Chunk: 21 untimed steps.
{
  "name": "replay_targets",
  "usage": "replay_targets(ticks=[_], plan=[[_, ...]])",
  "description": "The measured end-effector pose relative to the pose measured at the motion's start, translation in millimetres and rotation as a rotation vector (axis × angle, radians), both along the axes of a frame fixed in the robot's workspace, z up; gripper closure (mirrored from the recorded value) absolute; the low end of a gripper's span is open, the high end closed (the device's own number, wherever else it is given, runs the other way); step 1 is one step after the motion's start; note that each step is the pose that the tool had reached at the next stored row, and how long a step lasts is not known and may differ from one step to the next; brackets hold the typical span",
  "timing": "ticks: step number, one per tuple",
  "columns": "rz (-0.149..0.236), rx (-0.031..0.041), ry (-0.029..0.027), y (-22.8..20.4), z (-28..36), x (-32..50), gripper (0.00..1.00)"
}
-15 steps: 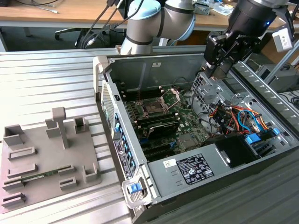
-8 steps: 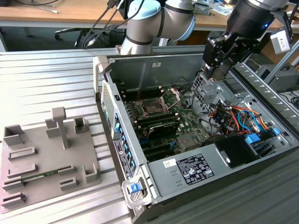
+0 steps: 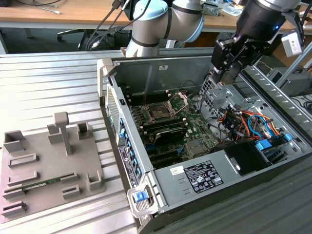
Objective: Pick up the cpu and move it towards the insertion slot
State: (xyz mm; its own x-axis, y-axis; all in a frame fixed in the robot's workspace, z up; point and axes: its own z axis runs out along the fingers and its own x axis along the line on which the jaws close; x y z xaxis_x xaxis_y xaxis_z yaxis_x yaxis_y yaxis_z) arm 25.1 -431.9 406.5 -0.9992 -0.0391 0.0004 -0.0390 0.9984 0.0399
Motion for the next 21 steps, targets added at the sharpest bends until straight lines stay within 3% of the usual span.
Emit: replay_targets(ticks=[21], plan=[[0.000, 0.0001, 0.0000, 1.6, -3.5, -0.9, 0.45]])
